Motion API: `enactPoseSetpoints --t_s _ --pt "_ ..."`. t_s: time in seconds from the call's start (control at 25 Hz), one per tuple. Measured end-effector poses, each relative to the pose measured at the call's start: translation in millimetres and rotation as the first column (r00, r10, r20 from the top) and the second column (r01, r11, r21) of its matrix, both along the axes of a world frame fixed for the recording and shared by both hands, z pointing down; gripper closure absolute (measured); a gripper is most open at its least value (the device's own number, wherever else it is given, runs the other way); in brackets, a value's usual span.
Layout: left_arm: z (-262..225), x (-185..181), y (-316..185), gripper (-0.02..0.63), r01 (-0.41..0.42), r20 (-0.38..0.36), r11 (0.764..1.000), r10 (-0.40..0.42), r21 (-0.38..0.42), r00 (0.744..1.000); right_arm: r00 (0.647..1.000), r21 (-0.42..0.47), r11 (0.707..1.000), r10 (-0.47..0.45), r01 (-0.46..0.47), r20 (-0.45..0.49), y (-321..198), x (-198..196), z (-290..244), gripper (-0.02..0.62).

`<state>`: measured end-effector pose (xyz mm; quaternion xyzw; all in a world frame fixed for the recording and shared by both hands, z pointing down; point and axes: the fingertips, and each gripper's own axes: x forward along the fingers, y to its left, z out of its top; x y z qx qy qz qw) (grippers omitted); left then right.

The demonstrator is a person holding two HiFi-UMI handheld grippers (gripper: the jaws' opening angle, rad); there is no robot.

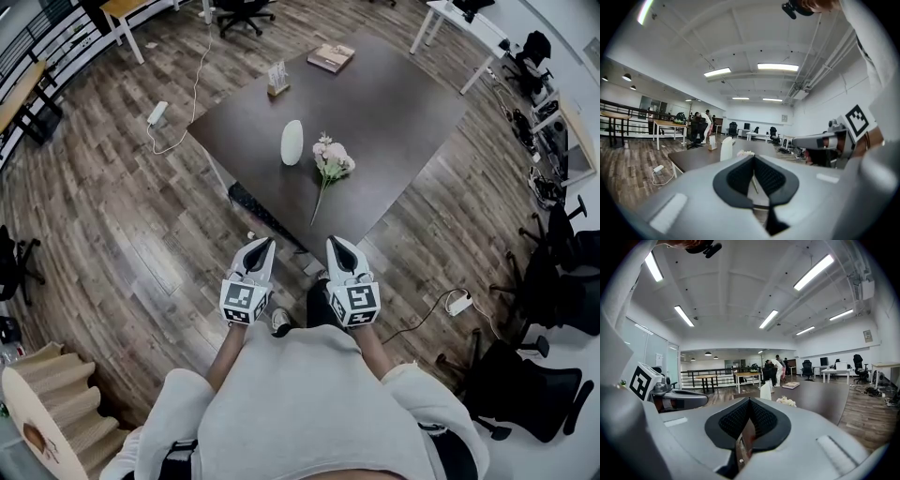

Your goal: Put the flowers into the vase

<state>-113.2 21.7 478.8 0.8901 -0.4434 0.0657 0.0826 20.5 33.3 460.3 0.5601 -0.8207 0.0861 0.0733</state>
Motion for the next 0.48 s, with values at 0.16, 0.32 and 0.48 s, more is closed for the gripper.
enactPoseSetpoints --t_s 0.16,0.32,0.48 --pt "3.9 12.5 -25.0 0.595 0.022 0.012 1.0 -0.022 -0.003 1.0 1.0 -0.014 1.0 -0.026 0.026 0.012 -27.7 11.7 10.1 0.598" --pt "5.7 23.4 -58.8 0.595 0.056 0.025 0.998 -0.056 -0.011 0.998 0.997 -0.021 0.998 -0.063 0.064 0.042 -66.0 22.3 13.8 0.598" --pt "3.5 35.5 -100.4 0.595 0.103 0.024 0.994 -0.102 -0.022 0.994 0.993 -0.024 0.994 -0.106 0.107 0.059 -109.3 32.2 12.5 0.598"
